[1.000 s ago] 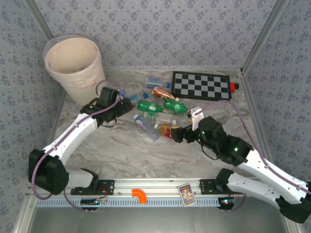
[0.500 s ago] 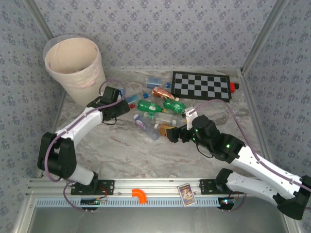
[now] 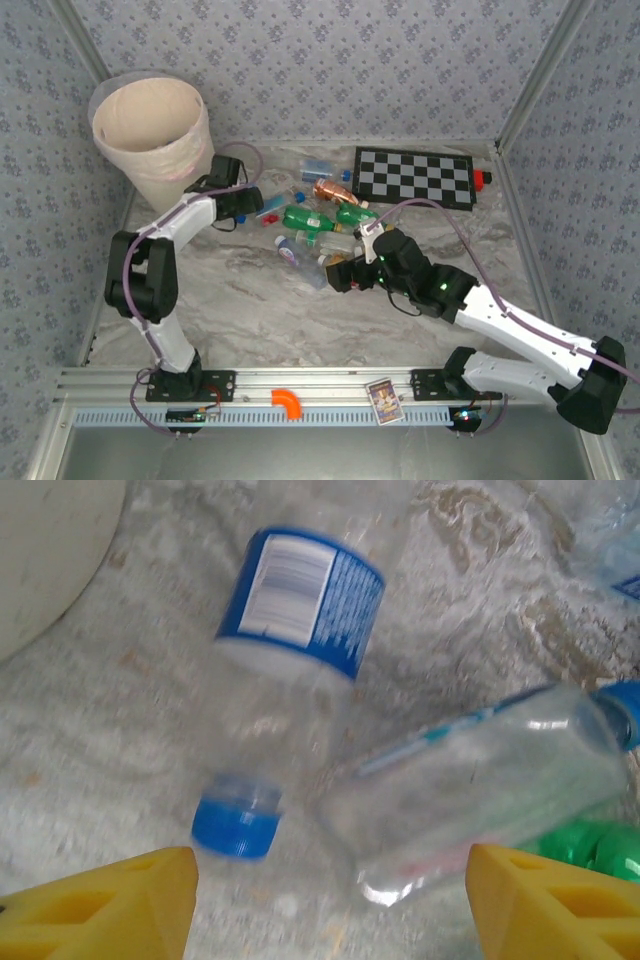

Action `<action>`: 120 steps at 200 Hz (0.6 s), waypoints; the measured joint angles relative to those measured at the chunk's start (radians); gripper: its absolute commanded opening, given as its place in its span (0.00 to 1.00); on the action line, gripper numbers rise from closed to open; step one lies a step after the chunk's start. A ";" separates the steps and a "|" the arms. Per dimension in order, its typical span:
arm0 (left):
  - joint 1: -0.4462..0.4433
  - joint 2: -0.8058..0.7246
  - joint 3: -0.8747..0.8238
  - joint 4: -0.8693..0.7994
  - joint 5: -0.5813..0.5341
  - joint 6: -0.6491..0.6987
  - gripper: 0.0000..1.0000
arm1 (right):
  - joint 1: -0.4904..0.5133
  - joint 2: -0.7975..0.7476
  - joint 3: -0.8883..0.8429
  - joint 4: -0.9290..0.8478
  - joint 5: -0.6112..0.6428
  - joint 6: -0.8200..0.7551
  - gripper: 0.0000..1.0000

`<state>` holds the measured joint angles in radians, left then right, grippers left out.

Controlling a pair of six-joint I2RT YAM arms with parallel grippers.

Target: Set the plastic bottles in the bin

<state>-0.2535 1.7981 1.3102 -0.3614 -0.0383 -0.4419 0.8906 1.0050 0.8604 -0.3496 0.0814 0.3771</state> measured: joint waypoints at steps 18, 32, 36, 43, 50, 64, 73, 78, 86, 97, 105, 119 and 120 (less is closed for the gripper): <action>0.000 0.072 0.068 0.006 -0.012 0.021 0.73 | 0.000 -0.001 0.001 0.003 -0.001 0.000 0.99; 0.000 0.121 0.111 0.007 -0.032 0.035 0.73 | 0.000 -0.003 0.001 0.002 -0.003 0.001 0.99; 0.000 0.135 0.123 0.008 -0.040 0.039 0.73 | 0.000 -0.004 0.001 0.002 -0.004 0.001 0.99; 0.000 0.155 0.142 0.006 -0.051 0.043 0.74 | 0.000 -0.007 0.001 0.002 -0.004 0.004 0.99; 0.000 0.178 0.164 0.001 -0.066 0.051 0.74 | 0.000 -0.011 0.001 0.002 -0.006 0.005 0.99; 0.000 0.221 0.209 -0.009 -0.091 0.065 0.75 | 0.000 -0.018 0.002 0.002 -0.008 0.008 0.99; 0.000 0.245 0.236 -0.015 -0.107 0.076 0.75 | 0.000 -0.022 0.002 0.002 -0.008 0.008 0.99; 0.000 0.256 0.251 -0.019 -0.113 0.079 0.75 | 0.000 -0.023 0.002 0.002 -0.008 0.008 0.99; 0.002 0.277 0.274 -0.026 -0.121 0.087 0.75 | 0.000 -0.024 0.002 0.002 -0.009 0.008 0.99; 0.005 0.304 0.304 -0.037 -0.131 0.095 0.75 | 0.000 -0.023 0.002 0.002 -0.011 0.008 0.99; 0.005 0.323 0.322 -0.045 -0.135 0.101 0.75 | 0.000 -0.023 0.002 0.003 -0.015 0.008 0.99; 0.006 0.351 0.344 -0.057 -0.135 0.107 0.75 | 0.000 -0.017 0.002 0.011 -0.023 0.008 1.00; 0.006 0.352 0.345 -0.057 -0.135 0.108 0.75 | 0.000 -0.016 0.002 0.011 -0.024 0.009 1.00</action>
<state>-0.2478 2.1498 1.6554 -0.4187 -0.1730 -0.3344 0.8906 0.9886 0.8623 -0.3386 0.0574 0.3859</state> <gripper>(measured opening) 0.754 0.994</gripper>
